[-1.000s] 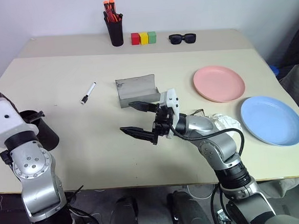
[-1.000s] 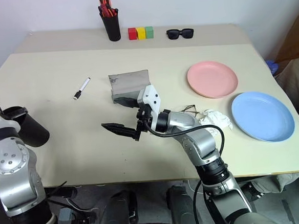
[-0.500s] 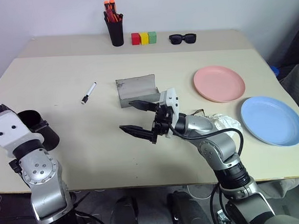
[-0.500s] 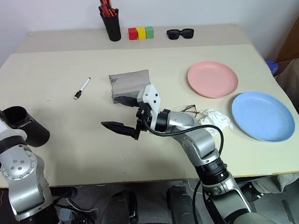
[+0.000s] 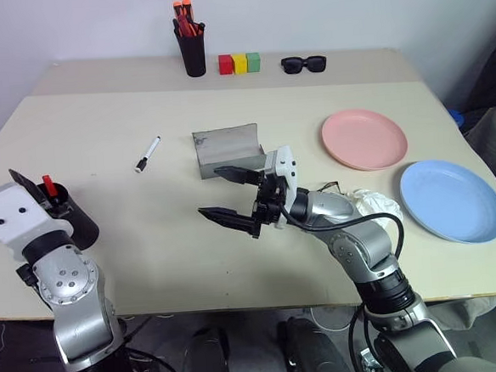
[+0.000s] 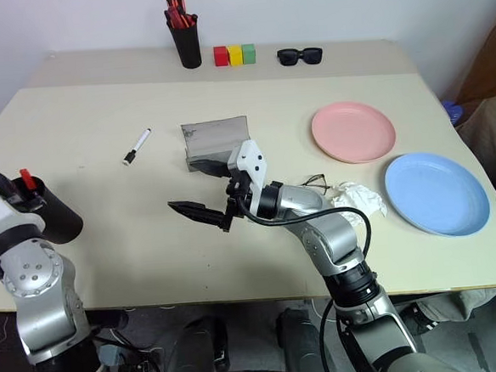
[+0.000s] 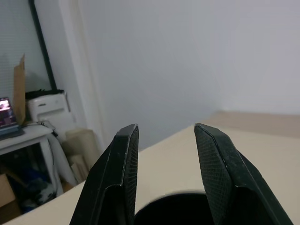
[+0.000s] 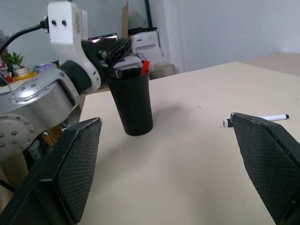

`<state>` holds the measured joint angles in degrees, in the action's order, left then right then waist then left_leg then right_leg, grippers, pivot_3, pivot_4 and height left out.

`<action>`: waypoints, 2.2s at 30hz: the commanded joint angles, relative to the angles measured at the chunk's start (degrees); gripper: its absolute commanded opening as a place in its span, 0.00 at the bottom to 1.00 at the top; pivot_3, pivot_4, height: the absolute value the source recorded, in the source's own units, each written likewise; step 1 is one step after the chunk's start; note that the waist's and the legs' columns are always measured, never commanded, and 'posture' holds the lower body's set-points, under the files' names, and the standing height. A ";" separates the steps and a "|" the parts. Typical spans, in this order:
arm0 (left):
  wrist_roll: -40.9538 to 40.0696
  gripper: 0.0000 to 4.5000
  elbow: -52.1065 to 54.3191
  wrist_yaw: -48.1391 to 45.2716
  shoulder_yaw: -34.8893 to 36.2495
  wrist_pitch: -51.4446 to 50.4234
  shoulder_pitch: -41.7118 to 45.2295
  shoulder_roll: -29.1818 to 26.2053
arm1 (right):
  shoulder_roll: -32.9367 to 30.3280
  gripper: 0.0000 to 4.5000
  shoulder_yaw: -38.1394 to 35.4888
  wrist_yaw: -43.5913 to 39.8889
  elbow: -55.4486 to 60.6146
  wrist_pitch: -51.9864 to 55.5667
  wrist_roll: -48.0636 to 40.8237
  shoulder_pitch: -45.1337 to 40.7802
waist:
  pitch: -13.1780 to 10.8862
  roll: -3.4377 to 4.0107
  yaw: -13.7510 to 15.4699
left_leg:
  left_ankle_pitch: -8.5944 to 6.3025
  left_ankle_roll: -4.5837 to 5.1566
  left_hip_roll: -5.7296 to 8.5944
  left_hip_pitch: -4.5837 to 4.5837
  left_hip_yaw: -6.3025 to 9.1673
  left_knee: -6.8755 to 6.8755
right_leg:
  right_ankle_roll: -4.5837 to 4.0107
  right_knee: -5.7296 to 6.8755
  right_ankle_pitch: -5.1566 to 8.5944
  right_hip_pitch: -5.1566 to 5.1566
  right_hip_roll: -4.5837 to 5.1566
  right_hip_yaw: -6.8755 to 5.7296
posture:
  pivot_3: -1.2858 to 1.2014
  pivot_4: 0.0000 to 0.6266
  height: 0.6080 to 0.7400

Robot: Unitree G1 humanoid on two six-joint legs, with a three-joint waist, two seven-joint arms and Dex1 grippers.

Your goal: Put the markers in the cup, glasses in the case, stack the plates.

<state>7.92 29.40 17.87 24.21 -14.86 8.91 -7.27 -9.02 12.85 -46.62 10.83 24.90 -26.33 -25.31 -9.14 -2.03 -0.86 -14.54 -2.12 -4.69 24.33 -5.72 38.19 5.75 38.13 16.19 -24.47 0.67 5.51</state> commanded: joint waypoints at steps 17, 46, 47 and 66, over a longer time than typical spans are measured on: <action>-9.37 0.99 -57.64 -8.14 -2.21 -34.73 46.65 -9.88 | 1.75 1.00 -5.78 8.40 -1.89 0.23 -1.35 -2.53 | 0.02 -0.03 -0.88 | 0.01 0.00 0.03 0.11 0.14 -0.12 | 0.02 -0.02 0.00 -0.14 -0.04 -0.09 | 0.52 0.24 0.87; -11.99 0.01 -56.08 -17.19 -9.55 -5.80 46.78 -11.31 | -3.92 1.00 -4.84 5.36 3.73 4.06 -4.49 0.60 | -0.03 -0.05 -0.17 | 0.01 -0.03 0.04 0.19 0.08 -0.13 | 0.02 -0.03 0.00 -0.16 -0.01 -0.13 | 0.52 0.24 0.87; -12.39 0.01 -49.26 -16.71 -9.06 -5.12 44.19 -11.05 | -4.44 1.00 -4.13 4.29 3.43 3.63 -3.88 0.37 | -0.03 -0.04 -0.29 | 0.01 -0.03 0.03 0.18 0.07 -0.13 | 0.02 -0.03 0.00 -0.17 -0.01 -0.12 | 0.52 0.24 0.87; 8.29 0.01 8.56 -0.54 -1.09 -5.62 -4.78 -3.33 | -3.70 1.00 0.54 -3.80 0.33 0.81 -2.22 -1.34 | 0.15 -0.19 0.10 | 0.00 0.00 0.00 -0.02 0.04 0.03 | -0.08 -0.03 0.00 0.06 0.05 -0.06 | 0.52 0.24 0.87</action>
<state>15.13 36.53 16.86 22.80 -22.66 4.11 -10.39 -13.34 13.45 -49.75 10.63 27.06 -27.86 -25.35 -8.99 -2.23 -0.76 -14.54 -2.12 -4.70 24.31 -5.67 38.21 5.67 38.10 16.19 -24.42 0.71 5.44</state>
